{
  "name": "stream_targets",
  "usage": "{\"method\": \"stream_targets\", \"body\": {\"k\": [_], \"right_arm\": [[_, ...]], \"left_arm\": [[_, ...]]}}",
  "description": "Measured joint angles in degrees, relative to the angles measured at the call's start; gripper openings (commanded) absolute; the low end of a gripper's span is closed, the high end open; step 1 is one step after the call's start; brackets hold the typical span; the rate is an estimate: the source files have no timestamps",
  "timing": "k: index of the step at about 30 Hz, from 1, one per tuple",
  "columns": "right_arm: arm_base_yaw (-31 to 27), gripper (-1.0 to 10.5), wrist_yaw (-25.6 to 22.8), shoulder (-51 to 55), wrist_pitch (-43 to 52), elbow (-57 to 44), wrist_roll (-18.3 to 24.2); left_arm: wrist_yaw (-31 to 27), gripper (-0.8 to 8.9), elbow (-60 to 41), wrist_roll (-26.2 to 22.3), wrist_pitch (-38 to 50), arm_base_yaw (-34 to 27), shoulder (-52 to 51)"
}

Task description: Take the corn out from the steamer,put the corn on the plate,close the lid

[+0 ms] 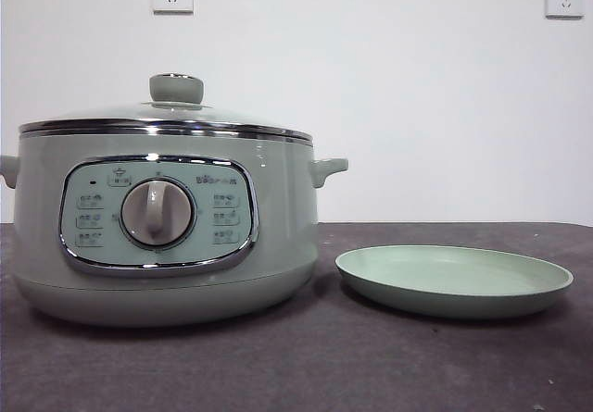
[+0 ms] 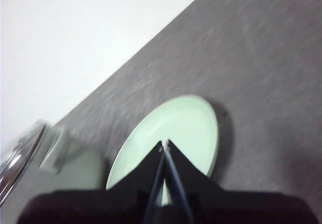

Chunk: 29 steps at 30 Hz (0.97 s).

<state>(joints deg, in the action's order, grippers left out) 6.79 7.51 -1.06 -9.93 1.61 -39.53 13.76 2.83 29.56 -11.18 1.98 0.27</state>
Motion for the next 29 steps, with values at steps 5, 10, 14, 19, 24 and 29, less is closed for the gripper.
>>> {"method": "stream_targets", "body": {"k": [5,10,14,19,24,29], "right_arm": [[0.0,-0.1,3.5,-4.3,-0.7,5.5,1.6],[0.0,-0.1,6.5,-12.0,-4.6,14.6,7.2],[0.0,-0.1,9.9,-19.5,-9.1,22.9,14.2],[0.0,0.0,14.9,-29.2,-15.4,33.9,22.3],[0.0,0.0,20.2,-38.5,-24.2,44.1,29.4],[0.0,0.1,21.0,-46.2,-32.6,52.3,36.1]], "left_arm": [[3.1,-0.07,4.7,-0.2,-3.2,0.0,2.2],[8.2,-0.07,11.1,-3.3,-4.7,0.0,8.4],[11.9,-0.07,17.5,-6.9,-5.7,0.0,15.1],[16.4,-0.06,27.0,-12.4,-10.4,0.0,24.3],[19.3,-0.04,36.5,-18.0,-16.9,0.0,33.4],[19.5,0.12,43.5,-21.8,-21.9,0.0,40.7]]}}
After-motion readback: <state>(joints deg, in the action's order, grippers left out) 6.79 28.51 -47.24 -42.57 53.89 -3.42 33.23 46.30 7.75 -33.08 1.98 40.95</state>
